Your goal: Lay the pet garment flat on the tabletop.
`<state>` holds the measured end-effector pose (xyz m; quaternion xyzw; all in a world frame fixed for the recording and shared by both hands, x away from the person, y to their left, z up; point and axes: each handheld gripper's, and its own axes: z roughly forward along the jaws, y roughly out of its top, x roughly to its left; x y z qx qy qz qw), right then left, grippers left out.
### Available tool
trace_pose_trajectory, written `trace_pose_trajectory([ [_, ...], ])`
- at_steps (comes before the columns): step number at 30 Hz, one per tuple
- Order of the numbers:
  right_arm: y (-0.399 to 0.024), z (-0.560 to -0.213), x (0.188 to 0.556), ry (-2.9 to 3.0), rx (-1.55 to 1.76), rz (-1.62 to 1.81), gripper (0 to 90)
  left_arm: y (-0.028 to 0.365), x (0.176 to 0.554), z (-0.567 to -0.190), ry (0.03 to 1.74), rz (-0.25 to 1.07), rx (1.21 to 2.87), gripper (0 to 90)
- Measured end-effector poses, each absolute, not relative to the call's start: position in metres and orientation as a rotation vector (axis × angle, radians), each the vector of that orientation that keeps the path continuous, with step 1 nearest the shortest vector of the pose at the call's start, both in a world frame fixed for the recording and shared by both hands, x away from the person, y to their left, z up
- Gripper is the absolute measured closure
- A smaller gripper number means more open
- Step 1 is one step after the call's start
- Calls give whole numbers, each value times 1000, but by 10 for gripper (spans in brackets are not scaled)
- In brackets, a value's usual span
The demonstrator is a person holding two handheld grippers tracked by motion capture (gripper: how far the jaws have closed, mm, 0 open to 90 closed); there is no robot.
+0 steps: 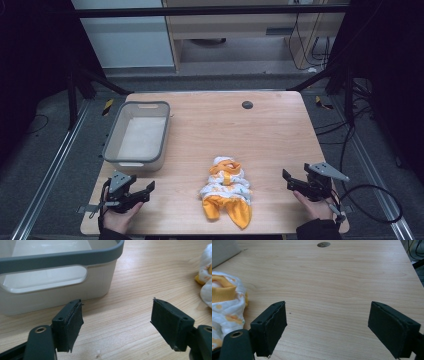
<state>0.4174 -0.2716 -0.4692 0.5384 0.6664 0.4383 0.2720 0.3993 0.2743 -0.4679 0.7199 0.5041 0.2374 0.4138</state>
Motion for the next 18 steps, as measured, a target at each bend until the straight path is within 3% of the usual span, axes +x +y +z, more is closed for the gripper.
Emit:
trace_pose_trajectory([
  [18, -251, -462, 416, 1900, 1333, 1242, 201, 253, 391, -455, 1124, 581, 1832, 320],
])
